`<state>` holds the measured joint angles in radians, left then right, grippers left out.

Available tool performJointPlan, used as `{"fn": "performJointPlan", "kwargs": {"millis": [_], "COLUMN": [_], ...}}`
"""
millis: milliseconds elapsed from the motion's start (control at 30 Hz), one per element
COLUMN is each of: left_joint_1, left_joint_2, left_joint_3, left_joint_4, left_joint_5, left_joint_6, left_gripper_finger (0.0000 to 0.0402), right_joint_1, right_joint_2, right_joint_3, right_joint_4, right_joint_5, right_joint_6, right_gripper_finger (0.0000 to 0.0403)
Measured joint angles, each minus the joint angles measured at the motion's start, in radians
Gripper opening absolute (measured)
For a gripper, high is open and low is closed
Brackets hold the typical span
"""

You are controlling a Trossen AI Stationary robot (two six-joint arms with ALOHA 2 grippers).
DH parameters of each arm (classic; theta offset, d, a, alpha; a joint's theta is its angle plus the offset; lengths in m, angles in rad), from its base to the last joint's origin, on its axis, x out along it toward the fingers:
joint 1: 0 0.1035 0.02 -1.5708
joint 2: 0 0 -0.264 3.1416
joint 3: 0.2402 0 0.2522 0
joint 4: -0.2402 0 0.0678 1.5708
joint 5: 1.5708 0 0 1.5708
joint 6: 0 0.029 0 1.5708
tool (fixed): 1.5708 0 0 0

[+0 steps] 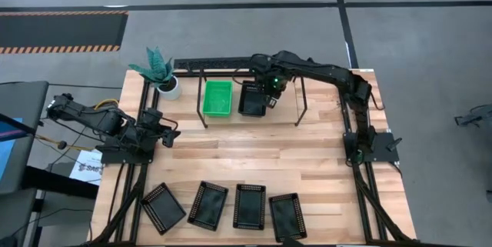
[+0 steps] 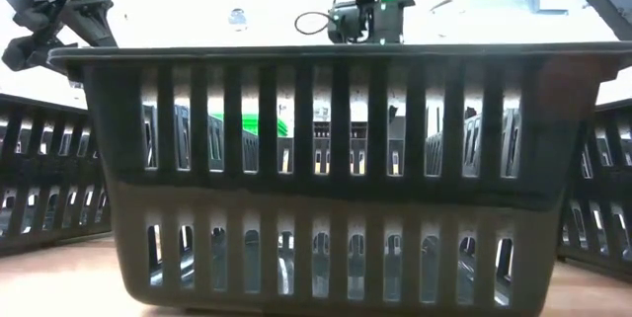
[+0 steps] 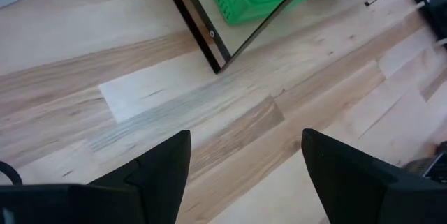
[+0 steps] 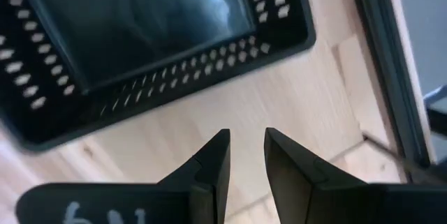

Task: Stack baskets on shelf by color
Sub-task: Stack the black bin into the black bin on the shelf

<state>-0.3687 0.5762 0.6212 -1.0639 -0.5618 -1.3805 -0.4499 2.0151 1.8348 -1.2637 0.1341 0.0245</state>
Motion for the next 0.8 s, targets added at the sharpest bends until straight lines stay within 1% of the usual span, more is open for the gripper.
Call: {"fn": "performJointPlan", "kwargs": {"millis": [233,467,533,733,800], "left_joint_1": [0.0,0.0,0.0,0.0,0.0], "left_joint_2": [0.0,0.0,0.0,0.0,0.0], "left_joint_3": [0.0,0.0,0.0,0.0,0.0], "left_joint_4": [0.0,0.0,0.0,0.0,0.0], "left_joint_5": [0.0,-0.001,-0.001,0.0,-0.001], "left_joint_6": [-0.021,-0.042,-0.045,-0.045,-0.045], "left_gripper_finger": [0.0261,0.0261,0.0261,0.0261,0.0261], "right_joint_1": [-0.03,-0.03,-0.03,-0.014,-0.014], "right_joint_2": [0.0,0.0,0.0,-0.013,-0.01], "right_joint_3": [-0.018,-0.018,-0.018,-0.017,-0.023], "right_joint_4": [0.104,0.191,0.169,0.004,-0.024], "right_joint_5": [-0.008,-0.007,-0.008,-0.006,-0.008], "right_joint_6": [-0.039,-0.082,-0.078,-0.062,-0.062], "right_gripper_finger": [0.0111,0.0111,0.0111,0.0111,0.0111]}}
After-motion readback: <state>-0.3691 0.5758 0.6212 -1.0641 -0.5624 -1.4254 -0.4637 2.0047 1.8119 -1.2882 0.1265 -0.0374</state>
